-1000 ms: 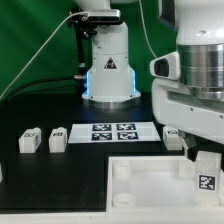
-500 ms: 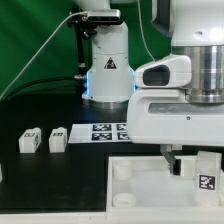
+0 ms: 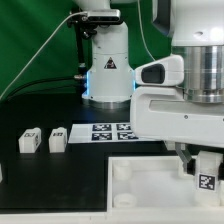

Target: Assemble one leg

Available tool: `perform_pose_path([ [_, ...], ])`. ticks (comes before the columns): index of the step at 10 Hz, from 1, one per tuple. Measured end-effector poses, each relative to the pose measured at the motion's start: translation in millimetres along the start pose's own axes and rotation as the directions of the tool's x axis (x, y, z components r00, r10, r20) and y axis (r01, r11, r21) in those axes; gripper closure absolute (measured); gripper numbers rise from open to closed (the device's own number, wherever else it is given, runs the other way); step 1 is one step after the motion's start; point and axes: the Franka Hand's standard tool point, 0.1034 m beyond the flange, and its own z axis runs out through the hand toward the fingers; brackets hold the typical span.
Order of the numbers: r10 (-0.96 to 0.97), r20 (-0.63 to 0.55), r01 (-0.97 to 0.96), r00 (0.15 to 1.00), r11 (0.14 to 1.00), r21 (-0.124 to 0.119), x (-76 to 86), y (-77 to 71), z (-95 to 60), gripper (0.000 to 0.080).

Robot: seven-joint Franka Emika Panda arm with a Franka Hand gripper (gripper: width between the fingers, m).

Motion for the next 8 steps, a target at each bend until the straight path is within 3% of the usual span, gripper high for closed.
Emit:
perform_pose_path([
  [2,0.221,0.011,-0.221,0.975,0.975,-0.007,0.4,2.6,0.5,0.0508],
  [4,0.494,0.023,-0.493,0.869,0.869,-0.038,0.4,3.6,0.1,0.0508],
  [6,0.816,0.042,-0.815,0.576,0.578,-0.05,-2.3,6.2,0.2,0.0508],
  [7,0.895,0.03,-0.894,0.445,0.446,-0.039,-4.0,7.2,-0.2,0.0508],
  [8,0.929,0.019,-0.929,0.369,0.37,-0.02,-5.6,9.8,-0.2,0.0508],
])
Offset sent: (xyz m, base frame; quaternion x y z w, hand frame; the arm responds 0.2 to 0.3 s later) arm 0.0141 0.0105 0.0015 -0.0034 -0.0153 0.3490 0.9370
